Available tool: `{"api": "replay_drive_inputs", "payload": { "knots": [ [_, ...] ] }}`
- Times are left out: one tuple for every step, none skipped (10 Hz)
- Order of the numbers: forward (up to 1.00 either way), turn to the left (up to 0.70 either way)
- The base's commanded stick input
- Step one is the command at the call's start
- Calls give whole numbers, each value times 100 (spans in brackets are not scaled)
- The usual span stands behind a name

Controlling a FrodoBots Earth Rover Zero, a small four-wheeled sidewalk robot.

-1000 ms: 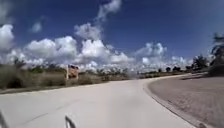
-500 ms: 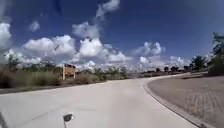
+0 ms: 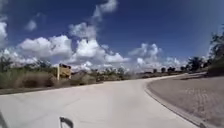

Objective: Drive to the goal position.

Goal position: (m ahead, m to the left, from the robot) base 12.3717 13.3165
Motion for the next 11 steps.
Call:
{"api": "replay_drive_inputs", "payload": {
  "knots": [
    [70, -8],
    [70, -14],
    [70, -14],
    [70, -5],
    [70, 0],
    [70, 0],
    [70, -5],
    [70, -14],
    [70, -14],
    [70, -14],
    [70, -3]
  ]
}}
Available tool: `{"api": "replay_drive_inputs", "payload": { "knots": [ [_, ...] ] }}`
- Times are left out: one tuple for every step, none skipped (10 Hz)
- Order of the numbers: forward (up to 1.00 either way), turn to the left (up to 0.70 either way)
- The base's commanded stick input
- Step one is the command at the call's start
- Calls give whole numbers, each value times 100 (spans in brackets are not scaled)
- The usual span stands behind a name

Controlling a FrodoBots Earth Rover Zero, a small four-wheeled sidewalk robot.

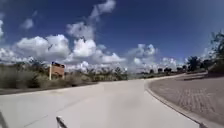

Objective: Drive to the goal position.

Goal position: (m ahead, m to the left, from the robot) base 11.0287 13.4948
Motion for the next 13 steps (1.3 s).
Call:
{"api": "replay_drive_inputs", "payload": {
  "knots": [
    [70, 0],
    [70, 0],
    [70, 0],
    [70, 0],
    [70, 0],
    [70, 0],
    [70, 0],
    [70, 0],
    [70, 0],
    [70, 0],
    [70, 0],
    [70, 0],
    [70, 0]
  ]
}}
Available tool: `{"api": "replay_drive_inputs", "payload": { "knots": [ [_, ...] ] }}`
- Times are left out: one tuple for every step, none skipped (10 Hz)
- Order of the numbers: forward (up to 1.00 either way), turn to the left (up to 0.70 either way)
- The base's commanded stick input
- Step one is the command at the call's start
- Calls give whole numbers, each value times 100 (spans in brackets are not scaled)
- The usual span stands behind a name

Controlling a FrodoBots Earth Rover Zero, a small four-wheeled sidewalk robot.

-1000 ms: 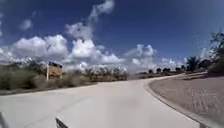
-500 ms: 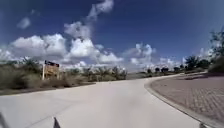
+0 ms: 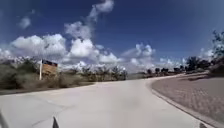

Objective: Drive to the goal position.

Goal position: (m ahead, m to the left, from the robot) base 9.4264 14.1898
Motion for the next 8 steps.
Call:
{"api": "replay_drive_inputs", "payload": {
  "knots": [
    [70, 0],
    [70, 0],
    [70, 0],
    [70, 0],
    [70, 0],
    [70, 0],
    [70, 0],
    [70, 0]
  ]
}}
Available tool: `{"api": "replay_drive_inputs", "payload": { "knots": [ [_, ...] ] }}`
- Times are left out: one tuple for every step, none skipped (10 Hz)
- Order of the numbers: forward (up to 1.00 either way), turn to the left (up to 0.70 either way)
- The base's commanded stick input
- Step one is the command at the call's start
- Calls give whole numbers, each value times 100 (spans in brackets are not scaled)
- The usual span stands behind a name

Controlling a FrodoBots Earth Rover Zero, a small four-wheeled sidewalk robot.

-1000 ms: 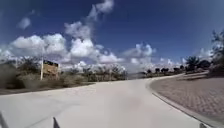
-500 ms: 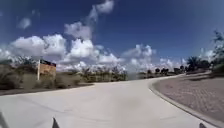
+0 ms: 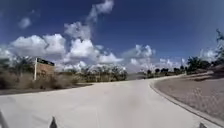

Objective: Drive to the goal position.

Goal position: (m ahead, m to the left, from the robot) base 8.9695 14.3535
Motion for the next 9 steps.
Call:
{"api": "replay_drive_inputs", "payload": {
  "knots": [
    [70, 0],
    [70, 0],
    [70, 0],
    [70, 0],
    [70, 0],
    [70, 0],
    [70, 0],
    [70, 0],
    [70, 0]
  ]
}}
